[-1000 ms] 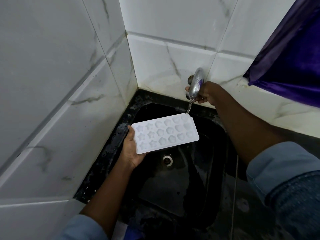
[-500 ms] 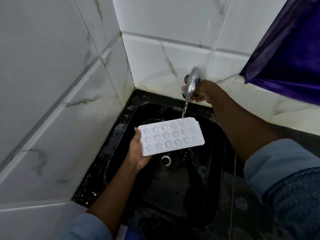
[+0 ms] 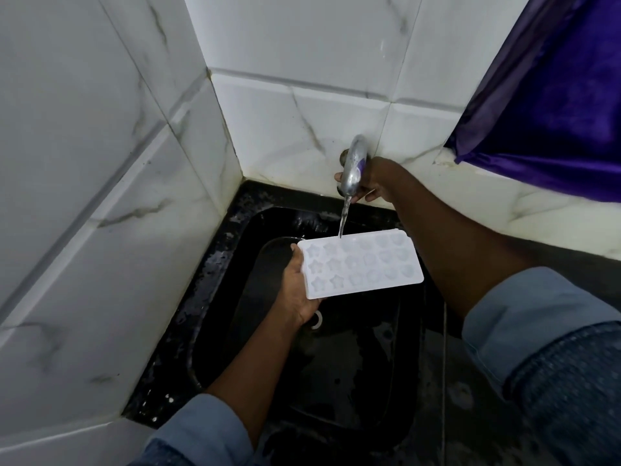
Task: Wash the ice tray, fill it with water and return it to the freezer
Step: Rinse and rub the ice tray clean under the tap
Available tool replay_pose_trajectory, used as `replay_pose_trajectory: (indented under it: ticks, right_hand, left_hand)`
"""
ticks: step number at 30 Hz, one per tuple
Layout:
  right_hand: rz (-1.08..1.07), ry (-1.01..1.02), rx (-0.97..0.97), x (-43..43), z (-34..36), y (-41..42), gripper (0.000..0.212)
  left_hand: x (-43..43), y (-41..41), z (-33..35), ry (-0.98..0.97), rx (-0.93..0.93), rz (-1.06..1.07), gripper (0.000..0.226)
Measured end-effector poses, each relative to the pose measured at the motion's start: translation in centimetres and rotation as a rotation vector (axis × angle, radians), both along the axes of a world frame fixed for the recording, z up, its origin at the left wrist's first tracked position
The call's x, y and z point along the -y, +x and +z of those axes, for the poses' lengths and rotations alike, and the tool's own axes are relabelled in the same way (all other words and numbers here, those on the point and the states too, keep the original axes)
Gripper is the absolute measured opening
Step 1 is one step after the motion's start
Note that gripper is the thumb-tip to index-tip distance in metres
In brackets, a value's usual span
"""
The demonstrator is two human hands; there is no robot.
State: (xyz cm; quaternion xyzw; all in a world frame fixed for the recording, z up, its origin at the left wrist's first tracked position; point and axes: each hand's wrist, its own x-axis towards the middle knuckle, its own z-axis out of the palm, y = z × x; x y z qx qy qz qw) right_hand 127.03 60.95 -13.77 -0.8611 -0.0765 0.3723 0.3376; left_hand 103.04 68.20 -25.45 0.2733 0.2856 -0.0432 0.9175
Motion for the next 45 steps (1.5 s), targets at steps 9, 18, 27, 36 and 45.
replay_pose_trajectory:
  ticks: [9,18,27,36,45]
  right_hand:
    - [0.057,-0.058,0.032,-0.3,-0.3,0.8,0.035]
    - [0.130,-0.157,0.089,-0.5,-0.1,1.2,0.034]
    - [0.166,-0.223,0.091,-1.5,-13.7,14.1,0.058]
    - [0.155,-0.193,0.081,-0.9,-11.2,12.0,0.074]
    - [-0.281,0.257,-0.085,1.4,-1.8,-1.6,0.037]
  left_hand:
    - [2.8,1.9,-0.7,-0.037,-0.014,0.014,0.081]
    - [2.8,3.2,-0.1,-0.025,-0.007,0.047,0.081]
    - [-2.2,2.5,0.5,0.060,0.019,0.122,0.080]
    - [-5.9,-1.5,0.7,0.112,-0.012,0.124,0.085]
    - [-6.3,-6.1,2.2,0.101,-0.011,0.170,0.086]
